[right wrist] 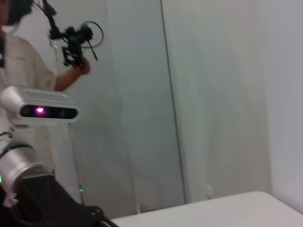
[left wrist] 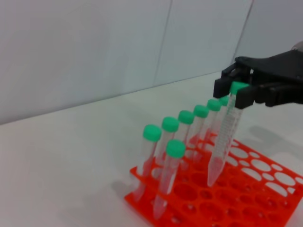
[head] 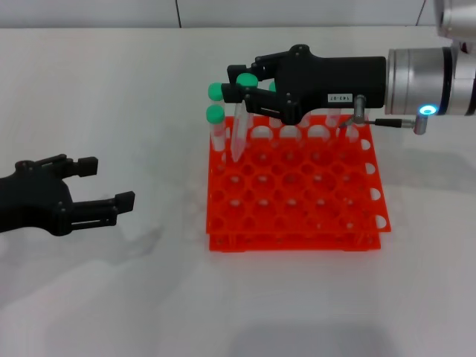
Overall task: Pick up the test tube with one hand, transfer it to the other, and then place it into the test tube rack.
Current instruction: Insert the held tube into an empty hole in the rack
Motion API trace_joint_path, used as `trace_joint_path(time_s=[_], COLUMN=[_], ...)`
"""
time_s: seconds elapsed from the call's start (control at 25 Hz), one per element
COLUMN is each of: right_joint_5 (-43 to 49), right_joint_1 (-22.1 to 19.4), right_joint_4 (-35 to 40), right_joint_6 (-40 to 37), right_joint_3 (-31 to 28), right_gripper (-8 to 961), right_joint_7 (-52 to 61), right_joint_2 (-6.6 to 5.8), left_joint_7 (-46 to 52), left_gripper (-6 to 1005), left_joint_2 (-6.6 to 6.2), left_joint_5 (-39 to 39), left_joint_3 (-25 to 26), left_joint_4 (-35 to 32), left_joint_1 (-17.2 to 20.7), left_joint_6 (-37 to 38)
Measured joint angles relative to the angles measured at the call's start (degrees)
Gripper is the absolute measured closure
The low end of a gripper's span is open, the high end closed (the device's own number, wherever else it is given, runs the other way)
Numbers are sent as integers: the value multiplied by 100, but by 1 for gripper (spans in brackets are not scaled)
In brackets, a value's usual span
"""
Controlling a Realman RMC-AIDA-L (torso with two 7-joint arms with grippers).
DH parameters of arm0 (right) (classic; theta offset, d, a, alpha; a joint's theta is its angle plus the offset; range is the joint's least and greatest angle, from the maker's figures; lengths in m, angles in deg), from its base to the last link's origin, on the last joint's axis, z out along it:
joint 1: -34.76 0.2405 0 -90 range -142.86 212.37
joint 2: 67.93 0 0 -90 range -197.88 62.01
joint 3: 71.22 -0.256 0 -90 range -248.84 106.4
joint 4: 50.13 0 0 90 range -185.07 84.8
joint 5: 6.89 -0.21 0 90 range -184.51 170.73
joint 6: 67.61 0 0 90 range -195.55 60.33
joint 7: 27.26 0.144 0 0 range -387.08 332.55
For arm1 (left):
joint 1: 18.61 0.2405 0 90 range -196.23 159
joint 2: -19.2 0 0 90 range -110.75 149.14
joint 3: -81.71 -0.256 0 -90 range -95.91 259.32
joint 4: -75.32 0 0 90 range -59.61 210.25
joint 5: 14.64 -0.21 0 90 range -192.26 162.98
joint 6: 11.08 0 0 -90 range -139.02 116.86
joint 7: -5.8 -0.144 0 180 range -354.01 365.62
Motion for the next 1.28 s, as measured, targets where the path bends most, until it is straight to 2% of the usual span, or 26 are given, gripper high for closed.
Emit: trace_joint_path(time_s=[0.12,0.56,1.28], right_joint_5=[11,94,144], right_joint_1=[13,255,355], right_joint_4=[56,105,155], right_joint_6=[192,597,1046], right_joint_3=[48,329,499], right_gripper=[689,689,688], right_joint_7=[-10,74,176], right_joint_2=[5,-12,-3], left_joint_7=[-167,-363,-523], left_gripper=[105,104,104], left_joint_2=[-10,-22,-25], left_joint_5=[15,45,150], left_joint_3=[4,255,295], left_joint_4=[325,850,1068], left_joint_1=[-32,-194,-196], left_joint_6=[-142,-248,-250])
